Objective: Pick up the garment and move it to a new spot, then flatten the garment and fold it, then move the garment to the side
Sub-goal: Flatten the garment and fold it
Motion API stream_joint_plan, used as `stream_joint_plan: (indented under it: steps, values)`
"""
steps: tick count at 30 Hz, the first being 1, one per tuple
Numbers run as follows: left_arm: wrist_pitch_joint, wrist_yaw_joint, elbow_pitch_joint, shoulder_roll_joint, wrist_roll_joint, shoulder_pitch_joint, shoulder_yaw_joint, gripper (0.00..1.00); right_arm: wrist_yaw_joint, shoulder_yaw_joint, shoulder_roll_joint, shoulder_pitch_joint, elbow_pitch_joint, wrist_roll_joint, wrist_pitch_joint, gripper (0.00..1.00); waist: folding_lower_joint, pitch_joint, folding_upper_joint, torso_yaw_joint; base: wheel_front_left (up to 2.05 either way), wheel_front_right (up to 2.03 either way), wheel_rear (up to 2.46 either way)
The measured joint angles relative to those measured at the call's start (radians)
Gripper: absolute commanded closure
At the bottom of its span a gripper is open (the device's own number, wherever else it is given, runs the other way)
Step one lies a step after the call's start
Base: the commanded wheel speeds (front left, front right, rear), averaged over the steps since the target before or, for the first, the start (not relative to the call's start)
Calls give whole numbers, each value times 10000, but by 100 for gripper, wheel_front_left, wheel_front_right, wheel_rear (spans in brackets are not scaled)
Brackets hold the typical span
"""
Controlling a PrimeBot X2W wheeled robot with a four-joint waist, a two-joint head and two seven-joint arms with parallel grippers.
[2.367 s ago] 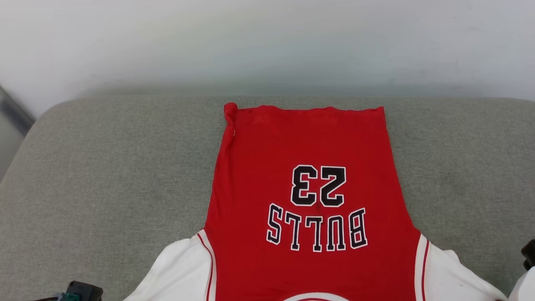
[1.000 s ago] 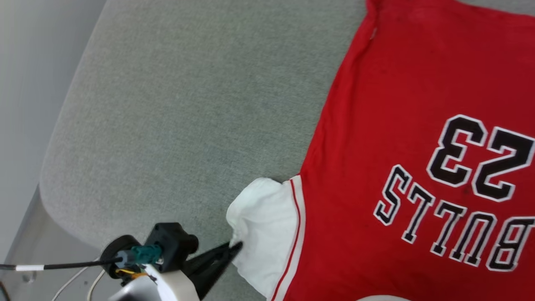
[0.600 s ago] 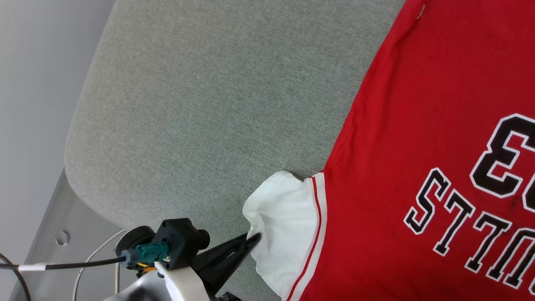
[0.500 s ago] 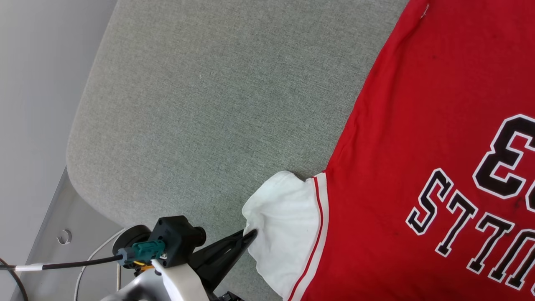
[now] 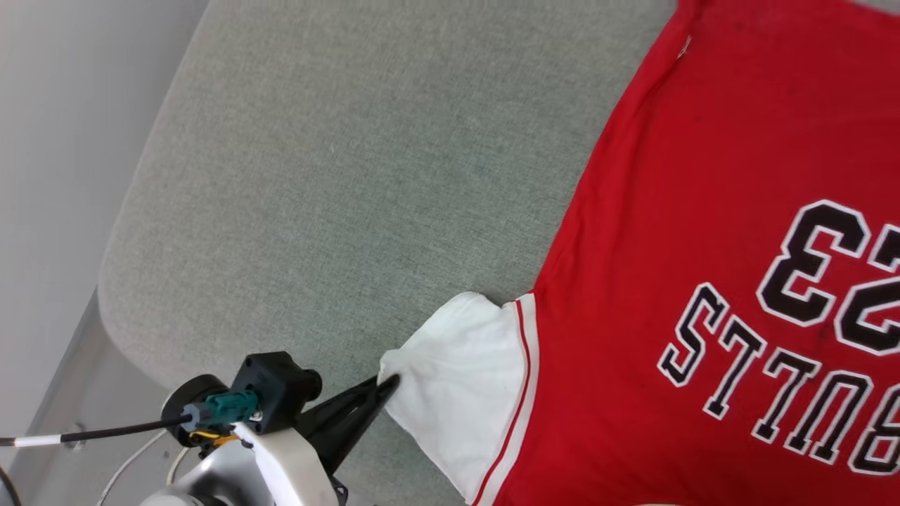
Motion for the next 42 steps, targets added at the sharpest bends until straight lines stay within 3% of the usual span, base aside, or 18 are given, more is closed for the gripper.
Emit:
stream_joint_plan:
  steps: [3, 8, 13, 24, 28, 33, 37, 42]
  values:
    - [35, 109, 56, 111, -17, 61, 77, 100, 0, 96, 67, 443, -6, 84, -90, 100, -1, -279, 0, -183, 0, 0, 0]
    - [59, 405, 433, 372, -407, 244, 510, 100, 0, -324, 1206, 1483, 13, 591, -527, 100, 0, -1213, 0, -901, 0, 0, 0]
    - [56, 543, 579, 575, -497, 505, 650, 100, -2, -163, 1348, 2653, -487, 959, -857, 100, 0, -1858, 0, -1470, 0, 0, 0]
    - [-8, 1043, 685, 654, -784, 1445, 629, 100, -2, -894, 2391, 6889, -2527, 2082, -1661, 100, -2, -3601, 0, -2995, 0, 0, 0]
    - [-63, 1133, 717, 685, -842, 1656, 654, 100, -2, -911, 2476, 7962, -3193, 2140, -1923, 100, -2, -3950, 0, -3254, 0, 0, 0]
    - [-186, 1289, 642, 696, -951, 1827, 736, 100, -2, -1200, 3308, 9664, -3948, 2378, -2339, 100, -3, -4431, 0, -3613, 0, 0, 0]
    - [-209, 1331, 575, 652, -986, 1831, 738, 100, -2, -1193, 3847, 10279, -3728, 2343, -2698, 100, -3, -4525, 0, -3692, 0, 0, 0]
    - [-198, 1371, 512, 652, -993, 1831, 725, 100, -2, -915, 3933, 10473, -3051, 2322, -3386, 100, -2, -4543, 0, -3666, 0, 0, 0]
